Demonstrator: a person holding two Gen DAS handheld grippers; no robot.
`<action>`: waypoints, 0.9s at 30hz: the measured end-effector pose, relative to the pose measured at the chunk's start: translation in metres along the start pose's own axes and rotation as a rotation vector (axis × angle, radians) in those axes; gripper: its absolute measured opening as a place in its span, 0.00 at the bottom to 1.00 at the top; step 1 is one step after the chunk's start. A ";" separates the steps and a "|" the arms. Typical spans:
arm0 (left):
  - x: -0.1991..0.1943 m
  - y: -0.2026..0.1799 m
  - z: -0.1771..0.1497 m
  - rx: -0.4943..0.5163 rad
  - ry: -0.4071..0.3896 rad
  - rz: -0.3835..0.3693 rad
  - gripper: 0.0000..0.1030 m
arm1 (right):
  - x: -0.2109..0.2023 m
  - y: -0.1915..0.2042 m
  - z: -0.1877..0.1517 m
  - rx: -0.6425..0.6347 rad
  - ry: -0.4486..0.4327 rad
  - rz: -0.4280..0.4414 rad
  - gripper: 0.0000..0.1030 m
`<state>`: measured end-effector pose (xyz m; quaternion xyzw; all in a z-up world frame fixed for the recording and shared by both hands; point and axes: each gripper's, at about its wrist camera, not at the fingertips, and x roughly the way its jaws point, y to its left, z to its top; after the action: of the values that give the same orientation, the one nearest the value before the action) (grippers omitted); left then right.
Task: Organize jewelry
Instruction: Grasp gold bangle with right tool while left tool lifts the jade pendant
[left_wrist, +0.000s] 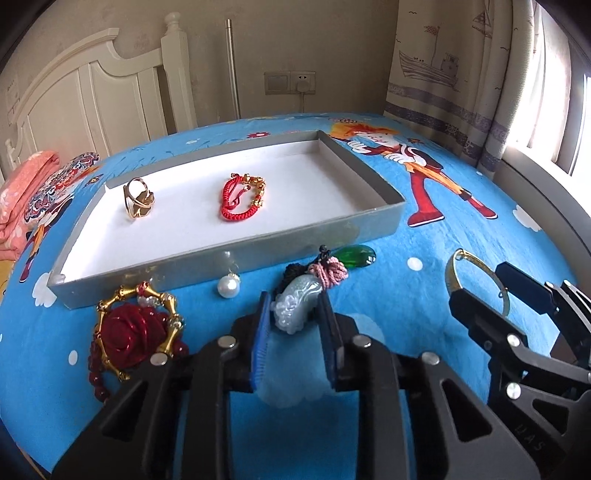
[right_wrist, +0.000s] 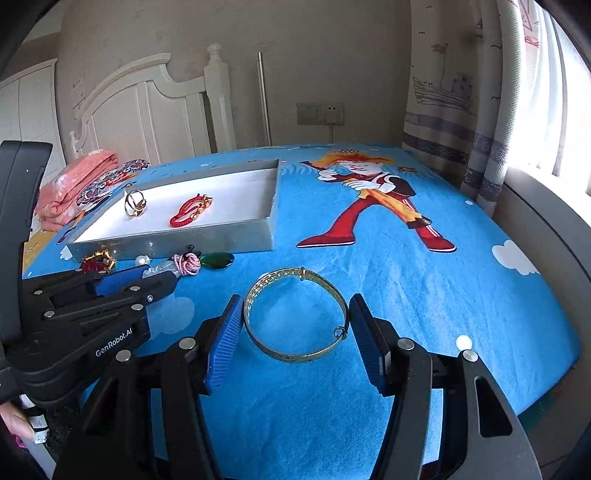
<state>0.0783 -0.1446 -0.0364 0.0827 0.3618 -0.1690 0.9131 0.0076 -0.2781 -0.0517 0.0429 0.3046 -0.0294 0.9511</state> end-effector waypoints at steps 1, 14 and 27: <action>-0.004 0.001 -0.004 0.004 -0.005 0.002 0.24 | 0.000 0.005 -0.002 -0.005 0.001 0.011 0.54; -0.043 0.050 -0.038 -0.110 -0.077 0.046 0.24 | -0.007 0.065 -0.003 -0.102 -0.027 0.078 0.54; -0.073 0.069 -0.048 -0.165 -0.164 0.098 0.24 | -0.016 0.087 0.000 -0.147 -0.052 0.085 0.54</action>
<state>0.0241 -0.0493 -0.0190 0.0106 0.2940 -0.1000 0.9505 0.0017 -0.1913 -0.0367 -0.0147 0.2789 0.0325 0.9597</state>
